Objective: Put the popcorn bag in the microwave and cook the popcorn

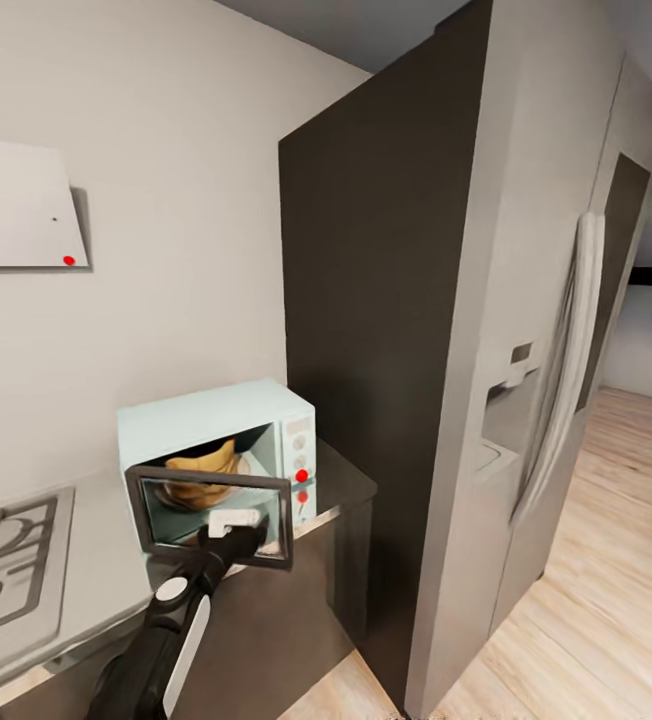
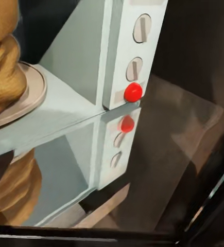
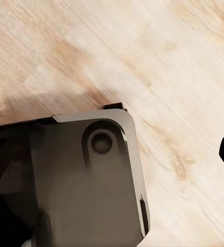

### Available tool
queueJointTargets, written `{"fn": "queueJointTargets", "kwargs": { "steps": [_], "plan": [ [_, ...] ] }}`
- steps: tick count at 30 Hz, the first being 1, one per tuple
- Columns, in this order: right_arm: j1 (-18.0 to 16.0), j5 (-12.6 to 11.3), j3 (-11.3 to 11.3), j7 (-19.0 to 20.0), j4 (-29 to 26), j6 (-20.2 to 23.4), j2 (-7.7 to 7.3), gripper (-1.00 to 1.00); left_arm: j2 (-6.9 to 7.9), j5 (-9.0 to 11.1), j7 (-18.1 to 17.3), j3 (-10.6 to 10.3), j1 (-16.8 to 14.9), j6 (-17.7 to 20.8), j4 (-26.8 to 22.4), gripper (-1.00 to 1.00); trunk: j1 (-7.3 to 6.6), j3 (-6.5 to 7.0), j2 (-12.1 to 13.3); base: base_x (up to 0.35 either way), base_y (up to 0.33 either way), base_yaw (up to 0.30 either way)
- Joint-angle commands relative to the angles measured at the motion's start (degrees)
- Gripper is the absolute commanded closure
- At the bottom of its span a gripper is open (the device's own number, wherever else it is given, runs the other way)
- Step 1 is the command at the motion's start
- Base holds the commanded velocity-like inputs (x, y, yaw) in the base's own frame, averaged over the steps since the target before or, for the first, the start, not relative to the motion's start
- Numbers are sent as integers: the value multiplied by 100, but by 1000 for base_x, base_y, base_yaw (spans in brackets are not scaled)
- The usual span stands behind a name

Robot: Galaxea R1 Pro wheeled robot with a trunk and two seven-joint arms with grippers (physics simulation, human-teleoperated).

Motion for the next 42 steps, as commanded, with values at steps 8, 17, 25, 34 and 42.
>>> {"fn": "queueJointTargets", "kwargs": {
  "steps": [8,17,25,34,42],
  "plan": [
    [-4,13,-33,6,21,-24,-7,-100,-4,4,187,7,0,34,-30,-100,2,-2,-4,0,0,-231],
    [-4,13,-33,6,21,-24,-8,-100,-3,4,856,7,0,-25,-114,-100,2,-2,-4,184,0,-30],
    [-4,13,-33,6,21,-24,-7,-100,-3,4,901,7,0,-201,-98,-100,2,-2,-4,261,0,0],
    [-4,13,-33,6,21,-24,-3,-100,-3,4,902,7,0,-212,-97,-100,2,-2,-4,116,0,0],
    [-4,13,-33,6,21,-17,-4,-100,-7,4,902,-1,0,-212,-89,-100,2,-2,-4,85,0,0]
  ]
}}
